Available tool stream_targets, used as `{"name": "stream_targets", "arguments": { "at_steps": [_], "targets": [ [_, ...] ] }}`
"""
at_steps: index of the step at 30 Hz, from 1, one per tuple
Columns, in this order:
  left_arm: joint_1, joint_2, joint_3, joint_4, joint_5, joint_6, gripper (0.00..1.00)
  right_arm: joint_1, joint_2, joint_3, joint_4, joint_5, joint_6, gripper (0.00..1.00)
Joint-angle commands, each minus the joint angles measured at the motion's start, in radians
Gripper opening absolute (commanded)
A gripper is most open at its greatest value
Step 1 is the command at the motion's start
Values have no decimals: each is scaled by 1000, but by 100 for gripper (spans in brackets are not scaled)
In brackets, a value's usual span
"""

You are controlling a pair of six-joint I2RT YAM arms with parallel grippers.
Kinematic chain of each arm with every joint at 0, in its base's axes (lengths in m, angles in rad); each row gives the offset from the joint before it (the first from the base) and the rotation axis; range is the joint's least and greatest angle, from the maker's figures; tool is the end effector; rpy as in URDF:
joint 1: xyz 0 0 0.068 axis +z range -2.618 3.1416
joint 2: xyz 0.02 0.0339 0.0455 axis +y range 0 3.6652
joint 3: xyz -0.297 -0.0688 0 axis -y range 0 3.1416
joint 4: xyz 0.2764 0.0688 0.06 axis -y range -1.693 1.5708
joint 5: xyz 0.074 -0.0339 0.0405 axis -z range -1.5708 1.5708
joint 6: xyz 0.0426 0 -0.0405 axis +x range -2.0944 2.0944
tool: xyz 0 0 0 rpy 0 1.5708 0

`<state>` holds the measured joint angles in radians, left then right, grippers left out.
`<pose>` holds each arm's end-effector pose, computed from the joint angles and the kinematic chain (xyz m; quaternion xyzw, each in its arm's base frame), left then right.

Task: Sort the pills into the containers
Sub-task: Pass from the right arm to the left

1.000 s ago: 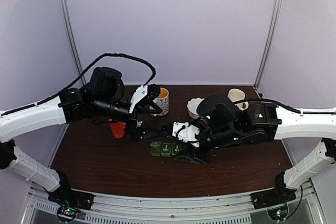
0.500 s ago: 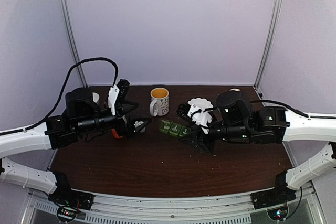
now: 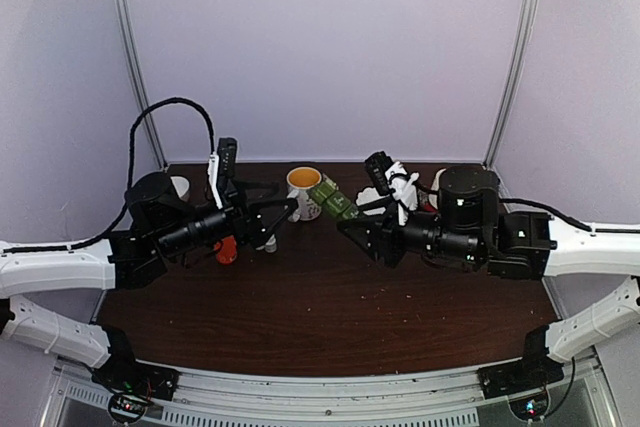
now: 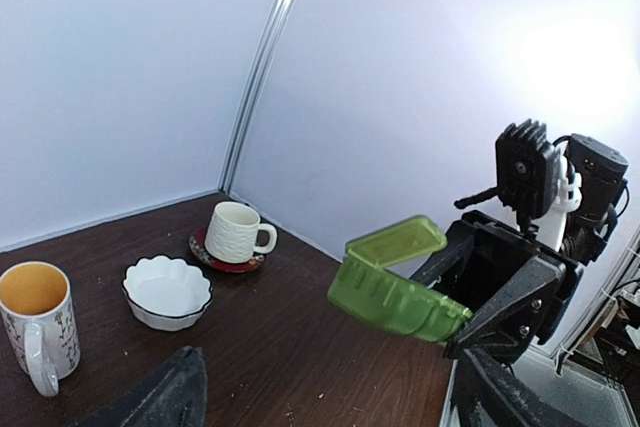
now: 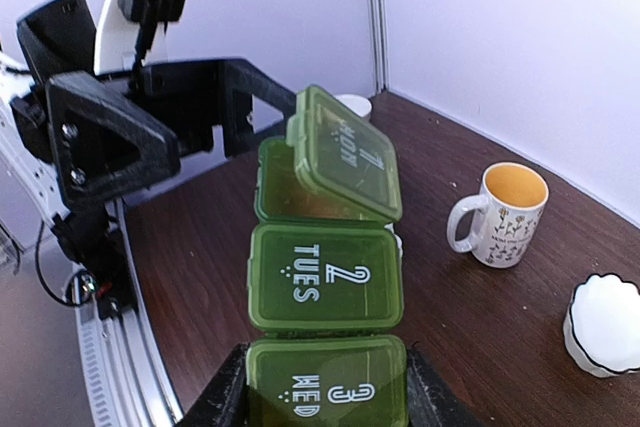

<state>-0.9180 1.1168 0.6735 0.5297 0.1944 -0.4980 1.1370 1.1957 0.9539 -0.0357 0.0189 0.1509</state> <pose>0.1639 -0.2278 0.3261 0.2102 0.6430 -0.5268 0.5146 0.1294 0.2774 0.3500 -0.3727 0.7057 0.3557 0.4864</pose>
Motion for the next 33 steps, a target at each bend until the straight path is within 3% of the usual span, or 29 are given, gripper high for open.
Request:
{"name": "stream_targets", "arguments": {
  "at_steps": [1, 6, 12, 20, 27, 31, 33],
  "targets": [
    [2, 14, 38, 143, 58, -46, 88, -5, -42, -29, 213, -35, 127, 14],
    [0, 38, 84, 142, 74, -88, 88, -4, -30, -31, 243, -57, 133, 14],
    [0, 91, 92, 291, 125, -141, 87, -5, -10, -44, 312, -115, 166, 14],
    [-2, 154, 131, 375, 176, -207, 80, -4, 12, -54, 354, -152, 185, 14],
    [-2, 184, 145, 400, 217, -237, 68, -5, 24, -68, 393, -172, 192, 14],
    [-1, 188, 129, 407, 208, -261, 81, -5, 17, -80, 425, -163, 187, 14],
    [-1, 193, 130, 407, 214, -273, 81, -4, 12, -87, 448, -165, 184, 14]
  ]
}}
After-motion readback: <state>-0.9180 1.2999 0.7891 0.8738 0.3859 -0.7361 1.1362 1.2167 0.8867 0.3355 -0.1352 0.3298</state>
